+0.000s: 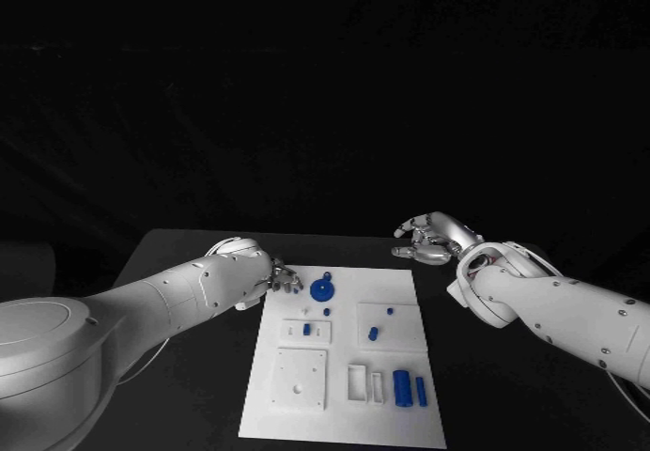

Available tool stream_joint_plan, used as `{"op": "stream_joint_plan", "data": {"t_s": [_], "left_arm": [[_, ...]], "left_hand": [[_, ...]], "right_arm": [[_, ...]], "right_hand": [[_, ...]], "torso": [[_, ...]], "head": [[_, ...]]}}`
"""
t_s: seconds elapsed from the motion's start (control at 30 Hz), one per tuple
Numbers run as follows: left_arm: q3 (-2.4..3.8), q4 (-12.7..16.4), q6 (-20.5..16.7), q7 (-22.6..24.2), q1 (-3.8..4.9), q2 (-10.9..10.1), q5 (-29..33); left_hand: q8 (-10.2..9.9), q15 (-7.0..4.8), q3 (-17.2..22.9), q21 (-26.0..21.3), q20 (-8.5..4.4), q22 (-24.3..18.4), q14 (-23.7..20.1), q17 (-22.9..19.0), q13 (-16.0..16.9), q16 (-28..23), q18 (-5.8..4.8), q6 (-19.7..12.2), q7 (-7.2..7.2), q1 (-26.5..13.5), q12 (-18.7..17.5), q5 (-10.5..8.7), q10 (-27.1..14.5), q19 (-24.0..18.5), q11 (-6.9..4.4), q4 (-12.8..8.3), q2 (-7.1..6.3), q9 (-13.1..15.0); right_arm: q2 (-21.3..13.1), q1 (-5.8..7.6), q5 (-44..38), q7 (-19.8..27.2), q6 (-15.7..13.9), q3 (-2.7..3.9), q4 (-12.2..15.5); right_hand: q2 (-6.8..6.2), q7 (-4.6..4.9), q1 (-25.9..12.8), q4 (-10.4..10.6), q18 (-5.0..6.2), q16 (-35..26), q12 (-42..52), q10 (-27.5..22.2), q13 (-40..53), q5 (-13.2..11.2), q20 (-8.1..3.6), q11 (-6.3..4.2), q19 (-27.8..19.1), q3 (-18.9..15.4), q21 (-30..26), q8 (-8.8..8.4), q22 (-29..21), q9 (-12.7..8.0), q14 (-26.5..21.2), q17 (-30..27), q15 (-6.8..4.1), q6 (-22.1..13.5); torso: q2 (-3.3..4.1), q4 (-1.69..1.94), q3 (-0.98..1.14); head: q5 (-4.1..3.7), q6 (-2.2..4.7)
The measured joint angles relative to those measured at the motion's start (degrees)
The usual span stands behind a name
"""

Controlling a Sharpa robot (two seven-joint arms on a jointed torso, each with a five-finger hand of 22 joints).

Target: Assemble the parts on the task board

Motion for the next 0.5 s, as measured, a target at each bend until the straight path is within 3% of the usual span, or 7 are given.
{"op": "stream_joint_plan", "data": {"t_s": [0.5], "left_arm": [[0.02, -1.2, 0.4, 0.7, -0.14, 0.4, 0.3]], "left_hand": [[0.0, 0.18, -0.3, 0.0, 0.08, 0.0, 0.0, -0.1, -0.1, 0.0, -0.01, -0.4, 0.06, 0.0, 0.0, 0.0, 0.0, -0.3, 0.0, 0.0, 0.49, -0.1]], "right_arm": [[0.0, 0.0, 0.0, 0.0, 0.0, 0.04, 0.0]], "right_hand": [[0.0, -0.01, 0.0, 0.0, 0.0, 0.0, 0.0, 0.0, -0.1, 0.0, -0.06, 0.0, 0.2, 0.0, 0.0, 0.0, 0.0, 0.0, 0.0, 0.0, 0.0, 0.0]], "torso": [[-0.02, 0.02, 0.0]], "head": [[-0.17, -0.13]]}}
